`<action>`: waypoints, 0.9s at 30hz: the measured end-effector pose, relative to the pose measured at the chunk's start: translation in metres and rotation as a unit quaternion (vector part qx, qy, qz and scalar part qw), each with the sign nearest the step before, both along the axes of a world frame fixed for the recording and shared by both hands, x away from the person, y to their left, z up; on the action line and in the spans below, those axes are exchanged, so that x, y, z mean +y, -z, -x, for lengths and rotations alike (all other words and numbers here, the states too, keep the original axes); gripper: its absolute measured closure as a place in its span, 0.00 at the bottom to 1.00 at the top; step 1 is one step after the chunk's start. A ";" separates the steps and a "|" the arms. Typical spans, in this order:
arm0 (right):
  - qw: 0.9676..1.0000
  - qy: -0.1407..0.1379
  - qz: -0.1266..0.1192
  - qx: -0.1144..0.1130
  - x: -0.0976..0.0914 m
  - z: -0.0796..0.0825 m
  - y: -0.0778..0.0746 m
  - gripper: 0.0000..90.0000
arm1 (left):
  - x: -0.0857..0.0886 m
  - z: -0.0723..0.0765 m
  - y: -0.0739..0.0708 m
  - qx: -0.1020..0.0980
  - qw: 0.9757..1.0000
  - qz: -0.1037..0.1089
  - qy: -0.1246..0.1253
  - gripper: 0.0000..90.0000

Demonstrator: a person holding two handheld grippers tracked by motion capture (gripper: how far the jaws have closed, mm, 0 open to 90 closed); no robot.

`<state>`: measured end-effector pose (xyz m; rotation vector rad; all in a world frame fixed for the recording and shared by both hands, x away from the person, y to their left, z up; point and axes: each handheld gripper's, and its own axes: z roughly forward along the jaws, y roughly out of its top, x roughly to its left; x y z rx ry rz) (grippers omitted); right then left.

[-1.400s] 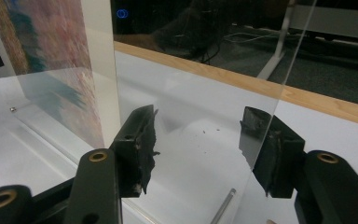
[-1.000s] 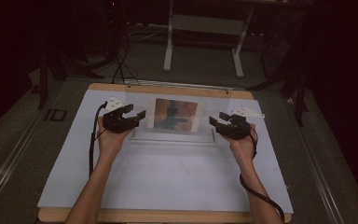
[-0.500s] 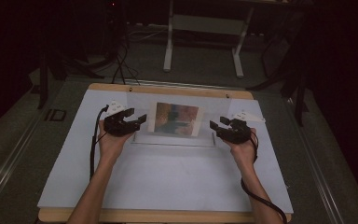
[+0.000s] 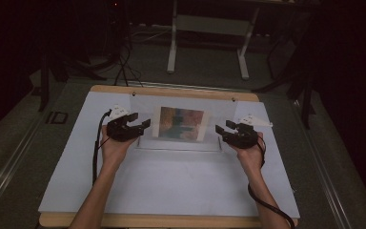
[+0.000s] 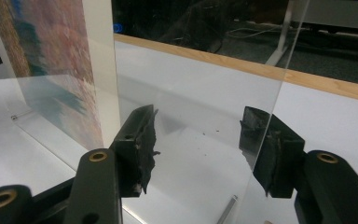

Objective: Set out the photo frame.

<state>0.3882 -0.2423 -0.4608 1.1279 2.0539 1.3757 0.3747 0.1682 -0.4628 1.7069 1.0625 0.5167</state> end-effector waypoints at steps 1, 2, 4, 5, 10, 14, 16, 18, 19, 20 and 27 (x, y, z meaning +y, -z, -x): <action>1.000 0.000 0.001 -0.001 0.001 0.000 0.000 0.50 | 0.000 0.001 0.001 0.001 1.000 0.002 0.000 0.42; 1.000 -0.001 0.001 -0.003 0.001 0.001 0.001 0.50 | 0.001 0.001 0.000 0.002 1.000 0.001 0.001 0.42; 1.000 -0.004 -0.001 -0.003 0.000 0.001 0.002 0.50 | 0.000 0.002 0.000 0.001 1.000 -0.002 0.002 0.42; 1.000 -0.004 -0.002 -0.002 0.000 0.001 0.002 0.50 | 0.000 0.003 0.000 0.000 1.000 -0.002 0.001 0.42; 1.000 -0.006 -0.003 -0.004 -0.001 0.002 0.003 0.50 | 0.000 0.005 0.001 -0.004 1.000 0.000 0.001 0.43; 1.000 -0.010 -0.005 -0.005 -0.002 0.003 0.004 0.50 | 0.001 0.005 0.003 -0.007 1.000 0.003 0.002 0.43; 1.000 -0.010 -0.007 -0.007 -0.003 0.002 0.005 0.51 | 0.002 0.004 0.004 -0.010 1.000 0.008 0.002 0.43; 1.000 -0.012 -0.010 -0.006 -0.004 0.001 0.006 0.51 | 0.003 0.003 0.006 -0.012 1.000 0.013 0.003 0.44; 1.000 -0.012 -0.012 -0.006 -0.004 0.000 0.006 0.51 | 0.003 0.003 0.006 -0.013 1.000 0.013 0.002 0.44; 1.000 -0.013 -0.015 -0.007 -0.004 0.000 0.006 0.51 | 0.003 0.003 0.006 -0.013 1.000 0.013 0.002 0.44; 1.000 -0.020 -0.012 -0.004 -0.005 -0.001 0.005 0.51 | 0.003 0.003 0.005 -0.010 1.000 0.013 0.003 0.43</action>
